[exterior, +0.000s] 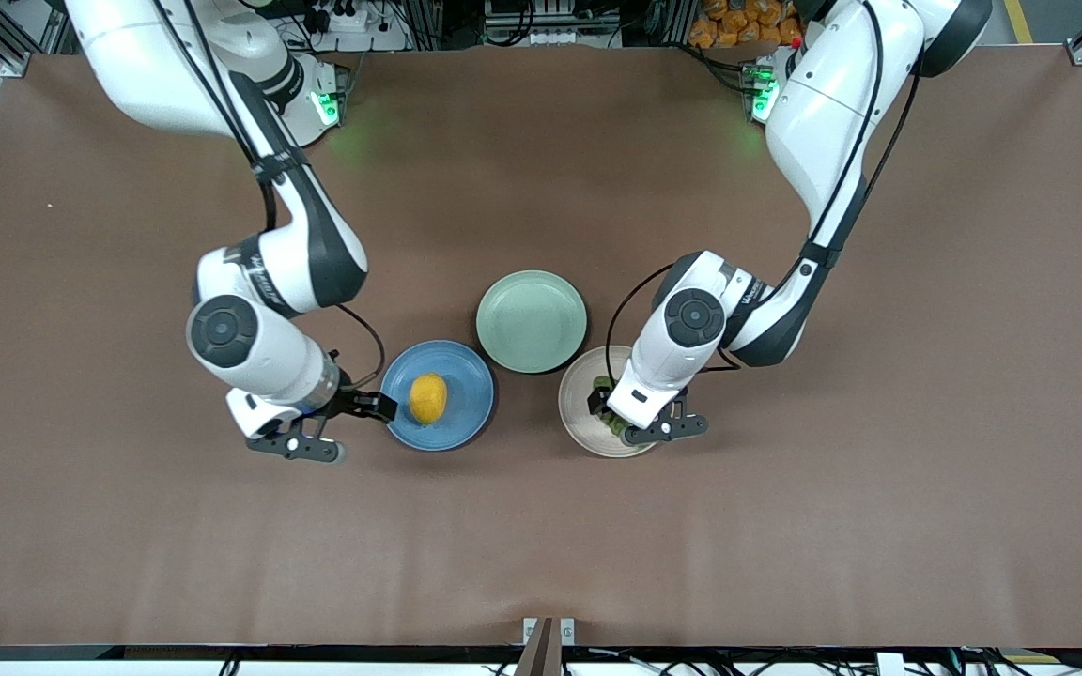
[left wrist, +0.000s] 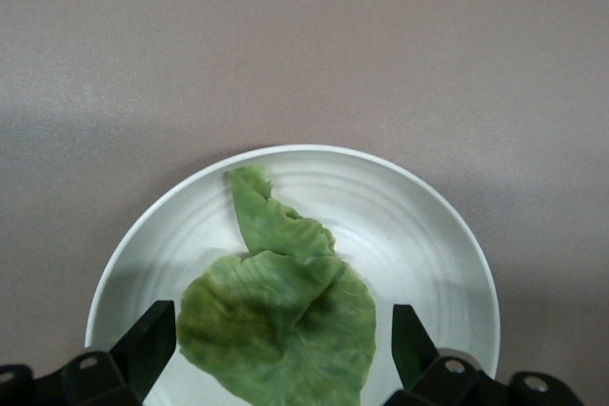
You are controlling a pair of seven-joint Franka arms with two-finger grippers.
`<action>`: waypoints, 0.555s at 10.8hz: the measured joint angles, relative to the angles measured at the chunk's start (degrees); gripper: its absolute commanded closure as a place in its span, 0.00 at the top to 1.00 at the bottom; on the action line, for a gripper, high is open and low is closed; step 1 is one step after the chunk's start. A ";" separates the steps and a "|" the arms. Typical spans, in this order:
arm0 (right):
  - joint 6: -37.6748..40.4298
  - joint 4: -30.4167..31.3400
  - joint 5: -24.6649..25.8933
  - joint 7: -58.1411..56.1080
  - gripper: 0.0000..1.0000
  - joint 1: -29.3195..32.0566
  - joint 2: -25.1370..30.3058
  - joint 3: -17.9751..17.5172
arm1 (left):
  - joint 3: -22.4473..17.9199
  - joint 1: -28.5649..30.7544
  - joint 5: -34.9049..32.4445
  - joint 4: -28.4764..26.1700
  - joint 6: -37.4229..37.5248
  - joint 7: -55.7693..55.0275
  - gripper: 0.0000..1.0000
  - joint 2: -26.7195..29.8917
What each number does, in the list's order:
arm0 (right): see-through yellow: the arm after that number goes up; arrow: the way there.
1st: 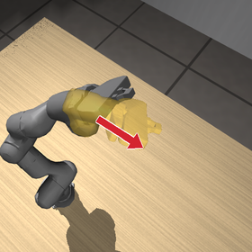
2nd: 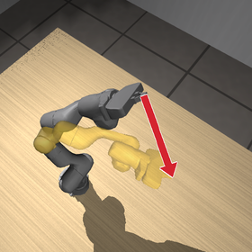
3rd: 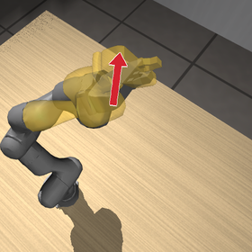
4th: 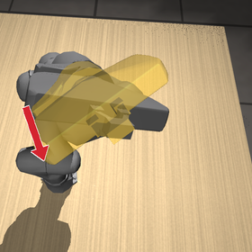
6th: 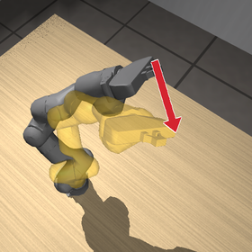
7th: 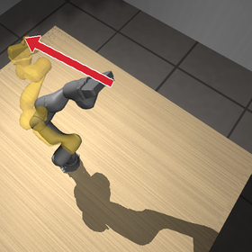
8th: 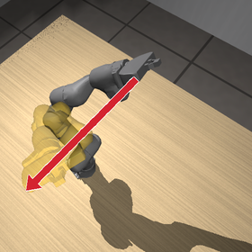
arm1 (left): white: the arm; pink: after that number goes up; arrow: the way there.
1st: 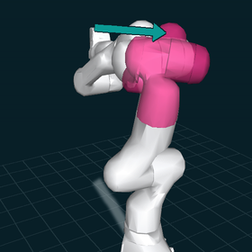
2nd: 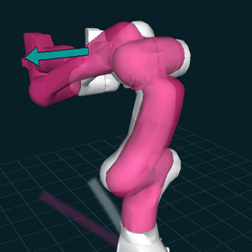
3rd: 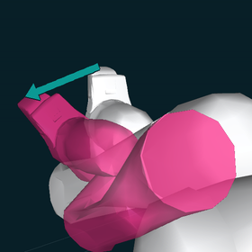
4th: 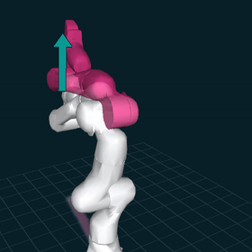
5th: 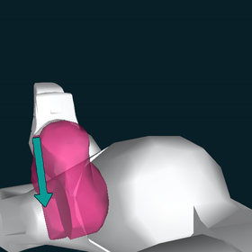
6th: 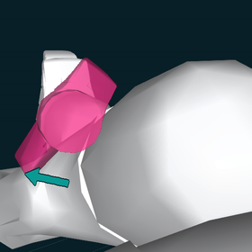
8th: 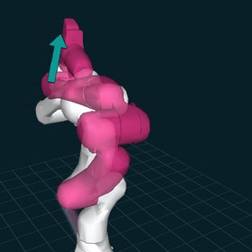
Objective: Pick lemon and lettuce from blue and beige plates
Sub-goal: 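Lower the left gripper onto the lettuce while the right gripper reaches the lemon, then close the left gripper on the lettuce while the right gripper grasps the lemon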
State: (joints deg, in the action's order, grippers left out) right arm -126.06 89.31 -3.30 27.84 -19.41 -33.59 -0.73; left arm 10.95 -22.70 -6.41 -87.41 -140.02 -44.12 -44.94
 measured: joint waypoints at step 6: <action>-5.99 2.52 0.02 4.30 1.00 -4.19 -3.12 0.01 | -0.06 -0.11 0.00 0.02 -2.12 -0.95 1.00 -2.06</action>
State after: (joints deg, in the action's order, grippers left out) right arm -132.05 91.83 -3.28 32.14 -23.60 -36.71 -0.72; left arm 10.89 -22.82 -6.41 -87.39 -142.14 -45.07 -47.01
